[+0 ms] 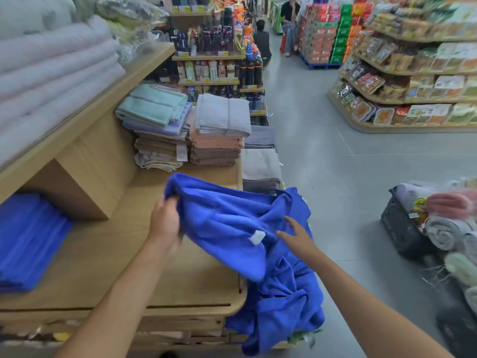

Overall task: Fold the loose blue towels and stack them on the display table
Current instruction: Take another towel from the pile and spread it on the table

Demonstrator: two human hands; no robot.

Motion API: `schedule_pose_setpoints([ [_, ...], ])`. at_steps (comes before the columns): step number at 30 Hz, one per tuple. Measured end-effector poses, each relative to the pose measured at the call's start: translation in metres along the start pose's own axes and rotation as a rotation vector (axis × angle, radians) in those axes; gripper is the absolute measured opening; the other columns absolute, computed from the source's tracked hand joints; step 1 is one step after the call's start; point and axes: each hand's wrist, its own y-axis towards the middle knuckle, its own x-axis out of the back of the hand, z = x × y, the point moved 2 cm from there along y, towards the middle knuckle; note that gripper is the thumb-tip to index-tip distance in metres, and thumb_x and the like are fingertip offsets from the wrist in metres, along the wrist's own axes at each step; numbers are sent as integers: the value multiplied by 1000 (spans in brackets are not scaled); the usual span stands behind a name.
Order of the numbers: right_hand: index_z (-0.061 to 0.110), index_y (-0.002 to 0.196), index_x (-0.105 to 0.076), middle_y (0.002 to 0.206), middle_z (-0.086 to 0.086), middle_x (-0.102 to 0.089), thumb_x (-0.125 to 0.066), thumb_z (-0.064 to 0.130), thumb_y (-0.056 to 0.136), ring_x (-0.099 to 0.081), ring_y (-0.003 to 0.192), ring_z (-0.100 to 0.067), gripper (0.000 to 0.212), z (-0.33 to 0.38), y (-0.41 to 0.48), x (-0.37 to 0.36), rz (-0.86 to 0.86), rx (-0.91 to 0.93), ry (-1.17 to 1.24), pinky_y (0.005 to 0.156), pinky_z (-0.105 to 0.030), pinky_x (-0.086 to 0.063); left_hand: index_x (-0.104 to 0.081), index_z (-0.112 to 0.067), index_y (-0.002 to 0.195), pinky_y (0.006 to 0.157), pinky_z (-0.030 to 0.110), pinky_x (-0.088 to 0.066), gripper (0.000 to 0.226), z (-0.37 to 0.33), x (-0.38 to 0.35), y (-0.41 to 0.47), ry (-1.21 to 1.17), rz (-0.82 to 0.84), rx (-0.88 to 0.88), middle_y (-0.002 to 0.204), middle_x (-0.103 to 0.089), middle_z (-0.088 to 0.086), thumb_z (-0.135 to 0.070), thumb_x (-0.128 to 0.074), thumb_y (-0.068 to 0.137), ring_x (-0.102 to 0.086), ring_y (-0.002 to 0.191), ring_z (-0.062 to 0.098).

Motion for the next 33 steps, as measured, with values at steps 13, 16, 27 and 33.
schedule_pose_setpoints([
  [13,19,115,-65,116,-6,-71,-52,49,102,-63,78,-20,35,7,8,-39,66,-204,159,68,-33,-49,-35,-5,150,107,45,-38,66,3,185,22,1257,-270,-4,148,-45,25,-4,-59,89,-44,134,39],
  [16,21,98,-64,89,-3,-63,-56,69,91,-48,61,-15,49,37,2,-56,257,-372,323,60,-28,-34,-41,-13,150,112,45,-38,74,8,161,21,1404,-120,-311,151,-47,13,-3,-61,80,-43,138,32],
  [27,1,102,-69,93,-19,-69,-58,8,98,-62,91,-18,14,84,-15,-48,75,99,393,83,-36,-49,-55,-24,144,100,35,-49,59,51,3,102,1215,599,-62,129,-66,-2,-52,-66,93,-62,114,16],
  [33,13,92,-72,87,-6,-67,-68,17,94,-62,83,-15,7,128,-28,-21,257,273,562,69,-22,-48,-66,-7,88,68,26,-44,17,31,4,90,787,784,-93,76,-62,-8,-12,-59,102,-52,72,5],
])
